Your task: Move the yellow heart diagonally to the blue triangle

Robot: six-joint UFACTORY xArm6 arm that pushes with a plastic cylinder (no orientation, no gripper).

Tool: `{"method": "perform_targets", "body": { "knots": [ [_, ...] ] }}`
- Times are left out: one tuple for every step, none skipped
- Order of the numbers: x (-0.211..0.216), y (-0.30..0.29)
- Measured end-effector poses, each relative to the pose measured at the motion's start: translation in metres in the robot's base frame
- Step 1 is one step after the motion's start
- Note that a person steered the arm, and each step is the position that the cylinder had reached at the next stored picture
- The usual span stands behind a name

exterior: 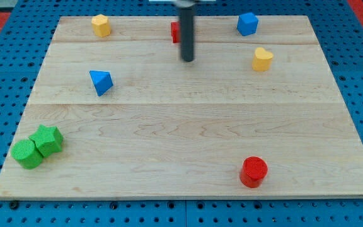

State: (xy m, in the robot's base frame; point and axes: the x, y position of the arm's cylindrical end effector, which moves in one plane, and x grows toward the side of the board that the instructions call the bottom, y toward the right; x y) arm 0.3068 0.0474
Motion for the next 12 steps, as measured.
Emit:
{"method": "perform_targets", "body": {
  "knots": [
    [-0.002,0.108],
    [0.014,0.149],
    [0.055,0.145],
    [0.067,0.145],
    [0.067,0.145],
    [0.067,0.145],
    [0.067,0.145],
    [0.067,0.146],
    [0.071,0.147],
    [0.084,0.154],
    [0.099,0.157],
    [0.108,0.157]
  ]
}}
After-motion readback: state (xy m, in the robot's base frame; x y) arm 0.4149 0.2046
